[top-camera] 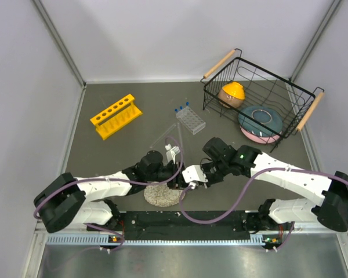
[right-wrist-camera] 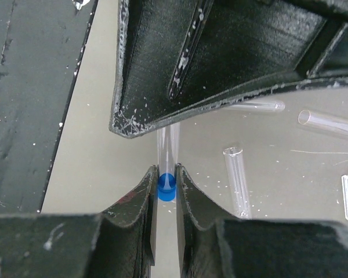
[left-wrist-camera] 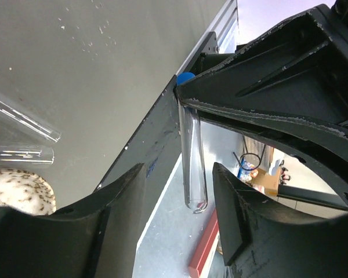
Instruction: Organize the chemistry lab equipment
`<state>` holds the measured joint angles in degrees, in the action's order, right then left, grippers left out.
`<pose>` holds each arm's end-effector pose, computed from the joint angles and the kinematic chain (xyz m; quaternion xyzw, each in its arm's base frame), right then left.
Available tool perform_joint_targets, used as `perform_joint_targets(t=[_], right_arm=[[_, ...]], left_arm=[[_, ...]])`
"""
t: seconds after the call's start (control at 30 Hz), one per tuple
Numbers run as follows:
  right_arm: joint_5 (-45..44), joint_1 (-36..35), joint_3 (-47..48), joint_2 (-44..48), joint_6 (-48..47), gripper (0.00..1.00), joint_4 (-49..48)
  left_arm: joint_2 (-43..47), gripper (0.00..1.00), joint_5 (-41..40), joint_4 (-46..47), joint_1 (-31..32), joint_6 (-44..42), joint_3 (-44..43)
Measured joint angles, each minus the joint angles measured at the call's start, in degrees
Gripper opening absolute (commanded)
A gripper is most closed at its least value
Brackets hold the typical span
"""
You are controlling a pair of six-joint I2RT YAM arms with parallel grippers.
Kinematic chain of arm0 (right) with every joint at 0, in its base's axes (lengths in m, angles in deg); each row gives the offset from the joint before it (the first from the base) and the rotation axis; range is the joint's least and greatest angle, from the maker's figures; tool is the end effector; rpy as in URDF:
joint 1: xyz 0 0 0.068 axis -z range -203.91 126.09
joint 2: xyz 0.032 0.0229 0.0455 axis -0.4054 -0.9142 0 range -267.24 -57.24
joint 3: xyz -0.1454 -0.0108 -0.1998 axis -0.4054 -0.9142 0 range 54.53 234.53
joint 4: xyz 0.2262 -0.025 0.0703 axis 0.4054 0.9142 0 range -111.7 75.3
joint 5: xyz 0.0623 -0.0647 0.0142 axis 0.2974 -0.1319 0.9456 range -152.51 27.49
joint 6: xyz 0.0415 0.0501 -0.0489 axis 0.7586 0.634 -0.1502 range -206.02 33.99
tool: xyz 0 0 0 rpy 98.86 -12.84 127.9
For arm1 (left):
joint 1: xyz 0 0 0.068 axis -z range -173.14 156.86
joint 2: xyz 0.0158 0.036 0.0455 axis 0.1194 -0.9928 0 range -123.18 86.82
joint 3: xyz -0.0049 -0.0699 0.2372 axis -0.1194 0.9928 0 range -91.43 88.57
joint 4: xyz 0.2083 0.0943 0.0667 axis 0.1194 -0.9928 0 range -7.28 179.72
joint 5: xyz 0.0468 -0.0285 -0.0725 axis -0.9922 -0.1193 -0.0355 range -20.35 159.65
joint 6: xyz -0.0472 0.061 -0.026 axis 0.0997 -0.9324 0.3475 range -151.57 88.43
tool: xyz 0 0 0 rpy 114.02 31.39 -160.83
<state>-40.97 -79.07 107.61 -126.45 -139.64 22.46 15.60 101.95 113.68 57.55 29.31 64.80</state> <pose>0.1117 0.2059 0.2108 -0.7999 0.5139 0.1840 0.2494 0.1348 -0.2244 0.1636 0.0806 0.8136 -0.5664 0.1039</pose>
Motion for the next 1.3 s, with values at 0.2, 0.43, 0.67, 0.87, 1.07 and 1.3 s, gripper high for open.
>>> perform_joint_targets(t=[0.2, 0.43, 0.67, 0.87, 1.07, 1.3], right_arm=[[-1.0, -1.0, 0.0, -0.1, -0.3, 0.05, 0.0], [-2.3, -3.0, 0.0, -0.1, -0.4, 0.06, 0.0], [-2.8, -3.3, 0.0, -0.2, -0.3, 0.08, 0.0], [-2.8, -3.6, 0.0, -0.2, 0.2, 0.16, 0.1], [-2.9, -3.6, 2.5, -0.3, 1.4, 0.35, 3.1], [-0.5, -2.1, 9.0, -0.3, 2.7, 0.6, 7.3]], left_arm=[[-1.3, 0.53, 0.5, -2.0, 0.0, -2.4, -2.6], [-1.8, 0.26, 0.5, -5.8, 0.0, -5.1, -5.5], [-2.6, 0.07, 1.2, -8.6, -0.1, -7.5, -7.1], [-2.6, 0.0, 2.0, -8.8, -0.1, -8.9, -7.1], [-1.0, 0.0, 2.6, -8.1, -0.1, -9.8, -6.5], [8.3, 0.0, 0.3, -7.9, -0.1, -10.5, -1.4]])
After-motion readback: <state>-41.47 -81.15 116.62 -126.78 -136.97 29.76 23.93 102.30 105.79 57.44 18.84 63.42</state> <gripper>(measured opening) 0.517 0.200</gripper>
